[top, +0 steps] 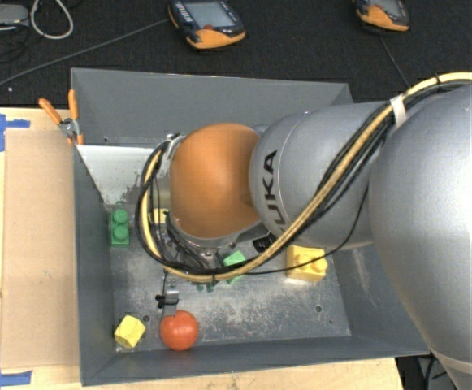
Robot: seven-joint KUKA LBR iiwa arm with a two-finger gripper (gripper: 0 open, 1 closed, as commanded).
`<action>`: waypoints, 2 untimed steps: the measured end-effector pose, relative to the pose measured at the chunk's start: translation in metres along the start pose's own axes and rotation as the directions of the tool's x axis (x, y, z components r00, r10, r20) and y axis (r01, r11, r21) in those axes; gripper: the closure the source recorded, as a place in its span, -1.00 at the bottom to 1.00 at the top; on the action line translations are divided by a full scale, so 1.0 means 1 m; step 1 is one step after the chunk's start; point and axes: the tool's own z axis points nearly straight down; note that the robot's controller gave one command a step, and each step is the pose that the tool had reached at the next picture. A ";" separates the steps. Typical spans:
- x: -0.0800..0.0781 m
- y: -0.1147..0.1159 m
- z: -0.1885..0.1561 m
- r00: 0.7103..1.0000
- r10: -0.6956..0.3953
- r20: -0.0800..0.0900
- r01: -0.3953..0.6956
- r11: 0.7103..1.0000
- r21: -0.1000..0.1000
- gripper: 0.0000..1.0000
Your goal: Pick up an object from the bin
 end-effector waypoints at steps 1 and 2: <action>-0.002 -0.001 -0.005 1.000 0.005 0.008 -0.005 1.000 -0.002 -1.00; 0.026 -0.049 0.067 0.993 -0.121 0.011 0.121 0.993 -0.002 -1.00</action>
Offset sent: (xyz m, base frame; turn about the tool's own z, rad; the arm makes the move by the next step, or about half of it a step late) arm -0.0353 -0.0630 -0.0860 -0.1493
